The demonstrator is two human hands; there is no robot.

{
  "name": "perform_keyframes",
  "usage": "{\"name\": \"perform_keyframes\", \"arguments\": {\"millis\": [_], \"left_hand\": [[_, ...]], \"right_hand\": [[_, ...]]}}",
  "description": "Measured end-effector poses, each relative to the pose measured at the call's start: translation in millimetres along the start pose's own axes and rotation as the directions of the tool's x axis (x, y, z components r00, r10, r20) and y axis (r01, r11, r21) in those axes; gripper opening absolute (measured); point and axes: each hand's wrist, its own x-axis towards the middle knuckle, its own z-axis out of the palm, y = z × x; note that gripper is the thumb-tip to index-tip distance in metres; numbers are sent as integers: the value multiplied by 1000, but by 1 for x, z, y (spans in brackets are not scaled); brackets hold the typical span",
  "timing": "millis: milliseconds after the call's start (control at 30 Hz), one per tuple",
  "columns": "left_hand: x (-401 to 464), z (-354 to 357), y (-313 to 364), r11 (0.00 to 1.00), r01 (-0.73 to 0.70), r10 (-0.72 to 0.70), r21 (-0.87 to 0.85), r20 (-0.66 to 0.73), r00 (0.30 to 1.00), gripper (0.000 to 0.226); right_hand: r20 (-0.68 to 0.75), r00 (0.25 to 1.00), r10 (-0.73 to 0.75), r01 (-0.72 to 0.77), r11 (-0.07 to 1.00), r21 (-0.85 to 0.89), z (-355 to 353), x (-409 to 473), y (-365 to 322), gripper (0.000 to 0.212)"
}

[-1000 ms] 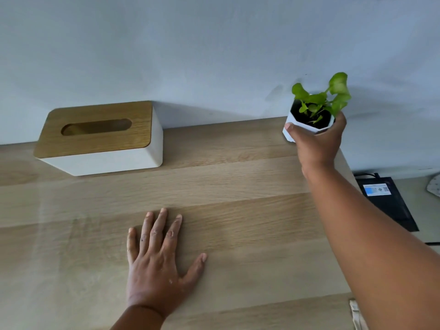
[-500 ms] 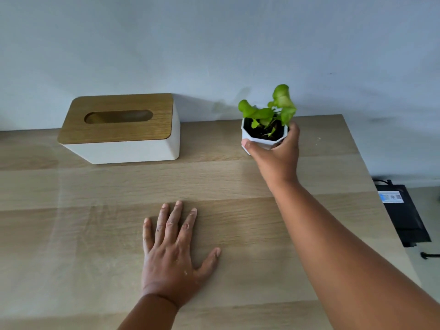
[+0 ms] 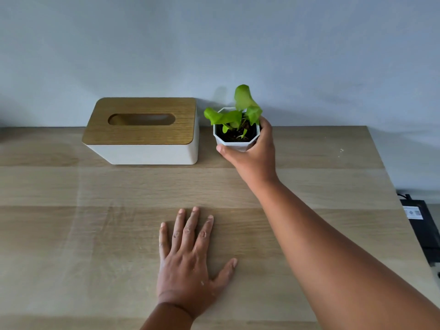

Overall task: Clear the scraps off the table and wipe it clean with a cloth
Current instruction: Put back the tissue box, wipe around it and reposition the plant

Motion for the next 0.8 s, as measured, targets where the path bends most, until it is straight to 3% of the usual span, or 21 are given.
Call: {"name": "perform_keyframes", "arguments": {"millis": [800], "left_hand": [[1,0,1,999,8,-8,-33,3,1000,97]], "right_hand": [[51,999,-10,8,1000,26,22,3,4,108]]}}
